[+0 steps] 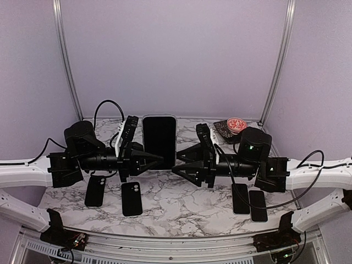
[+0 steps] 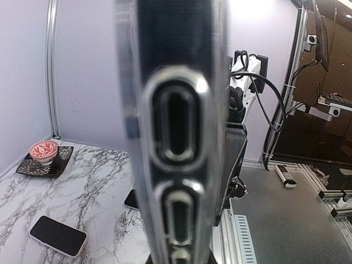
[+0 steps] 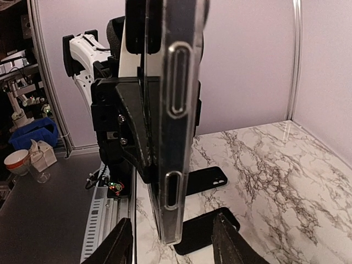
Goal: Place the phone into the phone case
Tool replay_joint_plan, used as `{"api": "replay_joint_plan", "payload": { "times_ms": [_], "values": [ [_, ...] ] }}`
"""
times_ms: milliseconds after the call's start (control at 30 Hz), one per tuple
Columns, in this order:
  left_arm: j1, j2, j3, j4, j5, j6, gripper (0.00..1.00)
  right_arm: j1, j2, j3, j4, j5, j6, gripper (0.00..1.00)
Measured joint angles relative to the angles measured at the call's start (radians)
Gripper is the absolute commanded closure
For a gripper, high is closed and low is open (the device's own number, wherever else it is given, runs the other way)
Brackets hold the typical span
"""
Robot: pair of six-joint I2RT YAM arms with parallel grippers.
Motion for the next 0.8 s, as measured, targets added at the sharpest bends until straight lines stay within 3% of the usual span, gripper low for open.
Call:
{"api": "replay_joint_plan", "payload": {
  "times_ms": [67,100,133,267,300,367,400,467,533,733,800],
  "values": [
    [0.0,0.0,0.0,0.0,0.002,-0.008,1.0,0.0,0.024,0.0,0.0,-0.006,-0.002,0.8],
    [0.0,0.001,0.0,0.0,0.003,-0.013,1.0,0.0,0.037,0.0,0.0,-0.012,-0.003,0.95],
    [0.0,0.001,0.0,0.0,0.003,-0.016,1.0,0.0,0.047,0.002,0.0,-0.017,-0.006,1.0],
    [0.007,0.0,0.0,-0.001,0.007,-0.01,1.0,-0.007,0.069,0.02,-0.012,-0.051,0.016,1.0],
    [0.007,-0.001,0.0,0.002,0.007,-0.01,1.0,-0.008,0.069,0.023,-0.014,-0.056,0.017,0.94],
    [0.006,-0.002,0.0,0.003,0.01,-0.01,1.0,-0.007,0.064,0.023,-0.018,-0.055,0.02,0.45],
    [0.006,-0.001,0.0,0.005,0.009,-0.011,1.0,-0.008,0.061,0.023,-0.022,-0.05,0.022,0.31],
    [0.001,-0.001,0.0,0.006,0.008,-0.015,1.0,-0.007,0.047,0.021,-0.034,-0.018,0.025,0.21],
    [0.0,-0.001,0.0,0.008,0.008,-0.015,1.0,-0.012,0.016,0.013,-0.044,0.008,0.027,0.21],
    [0.0,-0.001,0.0,0.008,0.009,-0.015,1.0,-0.017,-0.002,0.079,-0.044,0.031,0.038,0.38],
    [0.0,-0.001,-0.001,0.008,0.009,-0.015,1.0,-0.017,0.032,0.126,-0.044,0.018,0.042,0.54]
  ]
}}
